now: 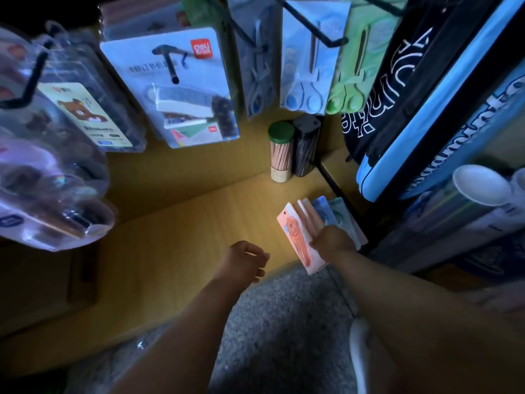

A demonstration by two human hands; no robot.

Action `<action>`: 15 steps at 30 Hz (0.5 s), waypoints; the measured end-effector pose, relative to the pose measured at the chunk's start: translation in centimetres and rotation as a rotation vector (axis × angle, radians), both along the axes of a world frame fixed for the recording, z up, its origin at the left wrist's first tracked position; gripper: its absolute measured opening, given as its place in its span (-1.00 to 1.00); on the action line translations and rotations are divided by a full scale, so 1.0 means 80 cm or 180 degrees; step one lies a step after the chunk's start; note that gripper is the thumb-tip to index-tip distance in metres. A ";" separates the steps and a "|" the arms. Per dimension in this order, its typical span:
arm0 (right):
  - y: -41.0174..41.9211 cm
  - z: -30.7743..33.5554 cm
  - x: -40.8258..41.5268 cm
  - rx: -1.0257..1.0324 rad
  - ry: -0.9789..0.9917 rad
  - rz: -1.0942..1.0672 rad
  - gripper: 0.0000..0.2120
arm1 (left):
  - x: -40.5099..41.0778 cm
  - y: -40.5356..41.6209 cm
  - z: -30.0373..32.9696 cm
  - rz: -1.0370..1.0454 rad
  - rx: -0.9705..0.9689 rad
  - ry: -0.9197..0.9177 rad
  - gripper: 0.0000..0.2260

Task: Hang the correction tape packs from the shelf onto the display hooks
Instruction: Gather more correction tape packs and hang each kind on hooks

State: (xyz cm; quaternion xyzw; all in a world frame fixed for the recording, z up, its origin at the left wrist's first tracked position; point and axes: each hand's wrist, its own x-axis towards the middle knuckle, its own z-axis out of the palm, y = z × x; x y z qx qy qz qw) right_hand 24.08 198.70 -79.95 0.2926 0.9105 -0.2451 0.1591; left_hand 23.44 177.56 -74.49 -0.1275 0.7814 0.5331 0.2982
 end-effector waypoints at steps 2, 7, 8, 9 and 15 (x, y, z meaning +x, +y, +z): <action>-0.002 -0.002 -0.001 0.0095 0.0023 0.0047 -0.67 | -0.001 0.000 -0.004 0.0013 0.0017 -0.0030 -0.91; -0.019 0.011 -0.012 -0.0055 0.0239 0.0004 -0.71 | -0.005 -0.002 -0.015 0.0108 0.0001 -0.0046 -0.87; -0.022 0.014 -0.014 -0.0343 0.0321 -0.0055 -0.74 | -0.006 -0.002 -0.018 0.0156 -0.0025 -0.0022 -0.83; -0.026 0.017 -0.017 -0.0720 0.0444 -0.0119 -0.78 | -0.007 -0.002 -0.019 0.0200 -0.0067 -0.0005 -0.77; -0.051 0.043 -0.012 -0.2495 0.0618 0.0158 -0.95 | -0.007 -0.004 -0.020 0.0755 0.0716 -0.0277 -0.84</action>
